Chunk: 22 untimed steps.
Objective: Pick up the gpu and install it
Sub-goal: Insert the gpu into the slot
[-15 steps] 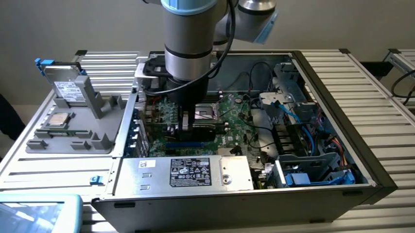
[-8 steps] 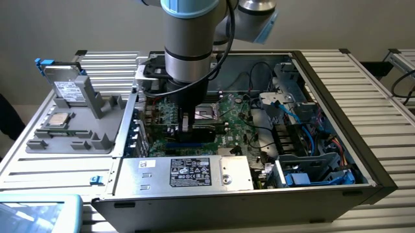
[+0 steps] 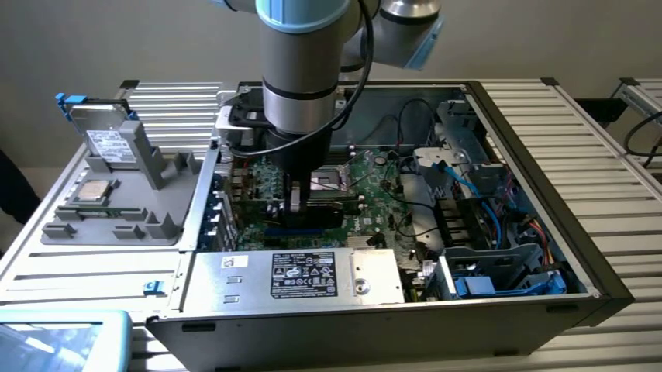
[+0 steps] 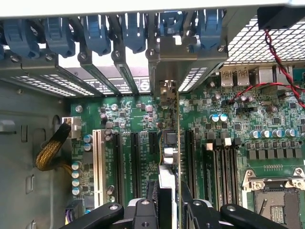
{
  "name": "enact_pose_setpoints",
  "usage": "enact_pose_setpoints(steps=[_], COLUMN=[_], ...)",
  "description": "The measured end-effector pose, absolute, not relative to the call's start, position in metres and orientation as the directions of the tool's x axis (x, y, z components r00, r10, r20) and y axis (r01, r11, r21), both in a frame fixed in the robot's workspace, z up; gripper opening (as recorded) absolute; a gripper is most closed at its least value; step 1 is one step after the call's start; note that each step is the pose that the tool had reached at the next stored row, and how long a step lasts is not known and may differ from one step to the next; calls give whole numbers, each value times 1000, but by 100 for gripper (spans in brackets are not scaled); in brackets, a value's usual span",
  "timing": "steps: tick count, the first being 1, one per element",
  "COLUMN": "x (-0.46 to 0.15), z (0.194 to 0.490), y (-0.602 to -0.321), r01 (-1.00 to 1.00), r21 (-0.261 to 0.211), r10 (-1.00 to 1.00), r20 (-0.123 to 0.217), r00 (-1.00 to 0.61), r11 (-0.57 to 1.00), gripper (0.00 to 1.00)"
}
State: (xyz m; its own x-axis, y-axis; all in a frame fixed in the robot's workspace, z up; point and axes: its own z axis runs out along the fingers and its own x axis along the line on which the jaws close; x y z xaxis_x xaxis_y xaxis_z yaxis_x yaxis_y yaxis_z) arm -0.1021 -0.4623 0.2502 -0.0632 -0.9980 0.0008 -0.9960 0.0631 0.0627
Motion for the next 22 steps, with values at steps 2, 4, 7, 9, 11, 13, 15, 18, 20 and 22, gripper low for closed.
enact_pose_setpoints(steps=[2, 4, 7, 9, 11, 13, 15, 18, 20, 22], x=[-102, -102, -102, -102, -102, -102, -103, -103, -103, -103], z=[250, 250, 250, 250, 250, 250, 250, 250, 249, 249], y=[-461, -459, -457, -457, -457, -457, -456, -457, -457, -457], r01=[-996, -996, -996, -996, -996, -996, -997, -997, -997, -997], r21=[63, 62, 62, 62, 62, 62, 62, 62, 62, 62], r10=[-998, -998, -998, -998, -998, -998, -998, -999, -999, -999], r20=[1, 6, 9, 10, 10, 10, 10, 10, 10, 10], r00=[-63, -63, -62, -60, -58, -56, -54, -50, -47, -45], r11=[63, 63, 62, 61, 59, 57, 54, 51, 48, 46], gripper=[29, 29, 29, 29, 29, 29, 29, 29, 29, 29])
